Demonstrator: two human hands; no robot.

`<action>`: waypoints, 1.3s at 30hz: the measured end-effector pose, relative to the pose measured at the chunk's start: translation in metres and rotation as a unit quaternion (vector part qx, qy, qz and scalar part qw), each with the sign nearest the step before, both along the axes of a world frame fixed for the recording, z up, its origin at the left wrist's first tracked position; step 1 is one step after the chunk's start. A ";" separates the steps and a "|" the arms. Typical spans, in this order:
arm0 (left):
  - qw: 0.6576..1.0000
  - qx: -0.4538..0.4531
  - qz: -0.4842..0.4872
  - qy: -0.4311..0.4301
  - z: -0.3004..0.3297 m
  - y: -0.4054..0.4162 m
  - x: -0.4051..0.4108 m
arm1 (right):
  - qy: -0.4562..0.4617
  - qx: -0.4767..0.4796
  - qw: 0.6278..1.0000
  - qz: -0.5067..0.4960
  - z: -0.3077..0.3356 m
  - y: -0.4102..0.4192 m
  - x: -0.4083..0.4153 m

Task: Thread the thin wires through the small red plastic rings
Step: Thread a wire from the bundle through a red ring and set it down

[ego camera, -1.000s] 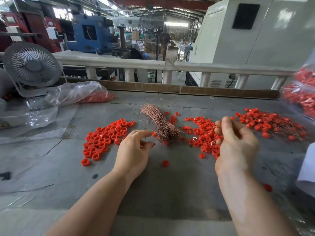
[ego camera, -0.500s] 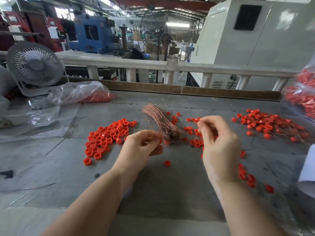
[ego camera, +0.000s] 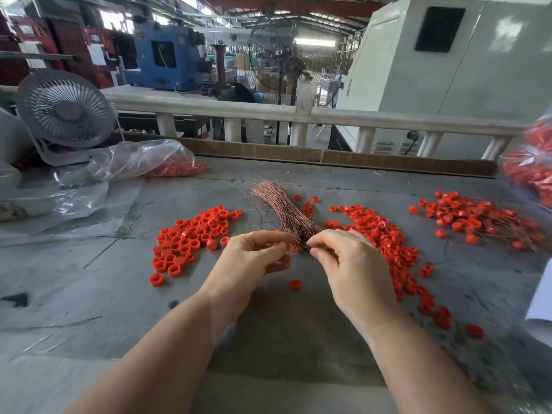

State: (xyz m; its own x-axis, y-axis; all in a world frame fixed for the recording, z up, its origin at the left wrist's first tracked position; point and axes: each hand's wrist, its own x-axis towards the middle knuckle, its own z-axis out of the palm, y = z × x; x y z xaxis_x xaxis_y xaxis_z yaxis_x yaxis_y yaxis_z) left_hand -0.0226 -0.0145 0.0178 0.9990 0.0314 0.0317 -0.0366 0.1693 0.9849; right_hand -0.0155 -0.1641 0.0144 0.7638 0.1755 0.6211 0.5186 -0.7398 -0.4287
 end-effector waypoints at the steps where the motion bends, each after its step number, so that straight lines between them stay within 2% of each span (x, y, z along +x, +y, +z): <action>1: 1.000 -0.004 -0.002 0.000 0.000 0.000 0.000 | -0.001 0.000 1.000 0.004 0.000 0.000 0.000; 19: 0.999 0.019 0.021 -0.035 -0.001 0.001 0.000 | -0.013 0.006 0.999 0.039 0.002 0.001 -0.002; 32: 0.983 0.134 0.068 -0.105 0.000 -0.001 0.001 | 0.022 0.024 0.999 0.038 0.003 0.002 -0.003; 39: 0.982 0.141 0.069 -0.109 0.001 -0.001 0.000 | 0.052 0.030 0.997 0.050 0.005 0.004 -0.005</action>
State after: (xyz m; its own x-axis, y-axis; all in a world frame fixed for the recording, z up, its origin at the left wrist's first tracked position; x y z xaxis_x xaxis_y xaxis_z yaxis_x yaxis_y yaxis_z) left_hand -0.0229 -0.0151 0.0185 0.9543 0.1248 0.2714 -0.2554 -0.1303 0.9580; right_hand -0.0202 -0.1603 0.0189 0.8053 0.2188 0.5510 0.5389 -0.6574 -0.5267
